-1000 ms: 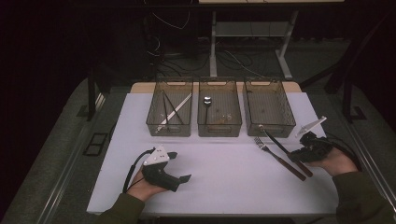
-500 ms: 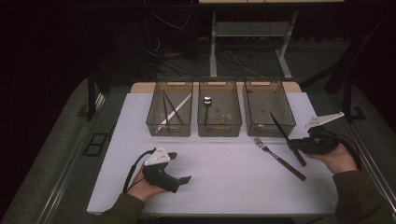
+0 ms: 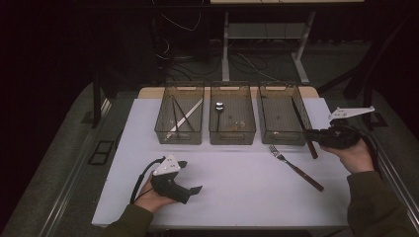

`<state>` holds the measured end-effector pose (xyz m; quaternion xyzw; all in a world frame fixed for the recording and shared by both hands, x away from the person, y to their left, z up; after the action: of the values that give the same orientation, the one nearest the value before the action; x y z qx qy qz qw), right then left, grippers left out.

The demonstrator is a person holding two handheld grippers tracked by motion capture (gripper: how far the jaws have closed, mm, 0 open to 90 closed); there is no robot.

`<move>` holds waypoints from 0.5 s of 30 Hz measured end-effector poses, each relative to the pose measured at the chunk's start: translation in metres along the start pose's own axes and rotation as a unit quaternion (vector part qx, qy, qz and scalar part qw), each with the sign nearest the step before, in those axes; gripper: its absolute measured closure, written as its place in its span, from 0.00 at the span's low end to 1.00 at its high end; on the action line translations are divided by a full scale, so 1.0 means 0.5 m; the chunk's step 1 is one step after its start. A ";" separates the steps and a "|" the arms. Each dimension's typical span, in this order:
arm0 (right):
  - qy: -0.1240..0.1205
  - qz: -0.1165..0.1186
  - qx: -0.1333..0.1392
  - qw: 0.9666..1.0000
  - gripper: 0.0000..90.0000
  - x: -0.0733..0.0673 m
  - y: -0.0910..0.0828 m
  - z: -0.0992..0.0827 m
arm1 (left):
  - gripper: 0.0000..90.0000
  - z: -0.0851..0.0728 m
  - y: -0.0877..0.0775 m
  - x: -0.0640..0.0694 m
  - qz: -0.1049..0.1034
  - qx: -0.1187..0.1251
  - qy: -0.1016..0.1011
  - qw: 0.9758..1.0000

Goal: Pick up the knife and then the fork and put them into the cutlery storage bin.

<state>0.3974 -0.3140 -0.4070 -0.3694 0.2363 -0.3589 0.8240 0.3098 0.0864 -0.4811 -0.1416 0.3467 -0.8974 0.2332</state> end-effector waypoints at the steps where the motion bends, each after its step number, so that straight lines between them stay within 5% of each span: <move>1: 0.002 0.000 0.004 1.000 0.86 0.002 -0.002 0.008 | 0.00 0.000 0.000 0.000 0.000 0.000 0.000 1.000; 15: 0.030 -0.038 0.047 0.998 0.86 0.052 -0.008 0.116 | 0.00 -0.020 -0.008 -0.022 0.003 -0.014 -0.007 1.000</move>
<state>0.4501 -0.3105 -0.3716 -0.3278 0.2290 -0.4117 0.8189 0.3138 0.1002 -0.4863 -0.1505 0.3581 -0.8906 0.2366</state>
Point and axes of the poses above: each handheld gripper's, and its own axes: y roughly forward along the jaws, z roughly out of its top, x roughly to its right, the point moved 8 cm from there along y, roughly forward along the jaws, and after that the axes turned 12 degrees about -x, right-handed, at the moved point
